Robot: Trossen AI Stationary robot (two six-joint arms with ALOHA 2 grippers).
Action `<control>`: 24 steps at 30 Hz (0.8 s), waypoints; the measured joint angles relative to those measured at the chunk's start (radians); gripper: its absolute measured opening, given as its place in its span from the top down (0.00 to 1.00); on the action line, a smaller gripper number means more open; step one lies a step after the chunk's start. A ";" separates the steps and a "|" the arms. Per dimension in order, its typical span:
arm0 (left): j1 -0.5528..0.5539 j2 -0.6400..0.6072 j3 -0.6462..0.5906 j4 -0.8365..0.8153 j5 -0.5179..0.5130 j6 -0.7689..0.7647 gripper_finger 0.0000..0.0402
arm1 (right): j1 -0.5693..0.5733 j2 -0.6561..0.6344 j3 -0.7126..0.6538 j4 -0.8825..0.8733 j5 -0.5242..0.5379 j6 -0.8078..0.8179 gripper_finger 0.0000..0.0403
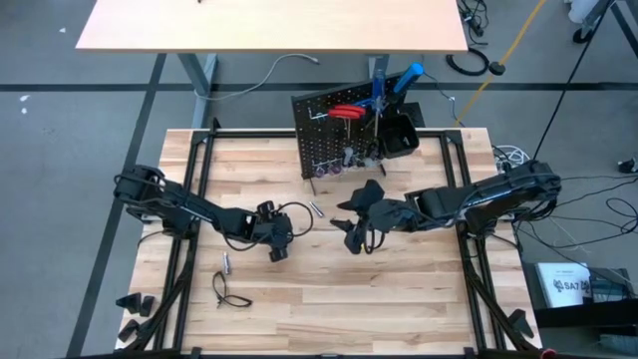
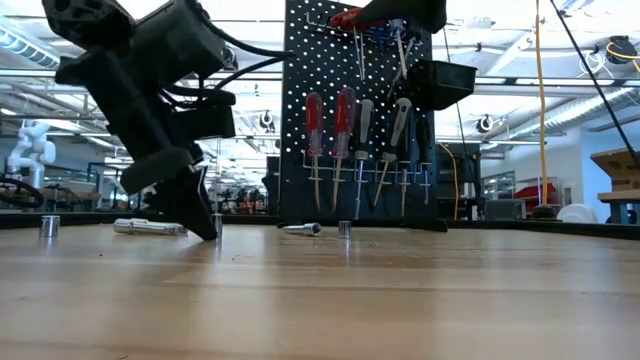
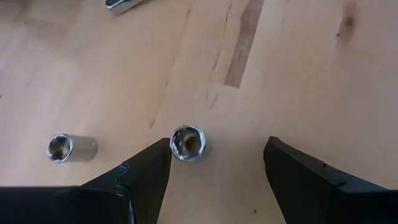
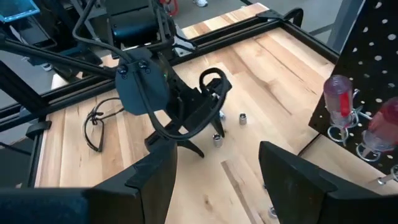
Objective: Hang tools onto peg board
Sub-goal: Put the silver socket into the black bin on the pegboard
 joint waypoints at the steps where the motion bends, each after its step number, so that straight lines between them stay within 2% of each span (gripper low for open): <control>1: 0.002 0.007 -0.001 0.014 0.000 0.000 0.36 | 0.000 0.003 0.000 0.003 0.000 0.000 0.46; 5: 0.017 0.028 -0.001 0.059 0.006 0.000 0.36 | 0.000 0.008 0.000 0.005 -0.002 0.000 0.46; 8: 0.029 0.036 0.000 0.071 0.017 -0.001 0.41 | 0.000 0.008 0.000 0.004 -0.001 -0.002 0.46; 15: 0.045 0.038 -0.006 0.075 0.035 -0.002 0.67 | 0.000 0.008 0.000 0.004 0.002 -0.001 0.46; 19: 0.046 0.036 -0.067 0.157 0.032 -0.027 0.81 | 0.000 0.008 0.000 0.004 0.002 -0.001 0.46; 21: 0.046 0.035 -0.090 0.185 0.039 -0.072 0.85 | 0.000 0.008 0.000 0.005 0.002 -0.001 0.46; 24: 0.048 0.024 -0.099 0.209 0.068 -0.102 0.85 | 0.000 0.007 0.000 0.004 0.001 -0.001 0.46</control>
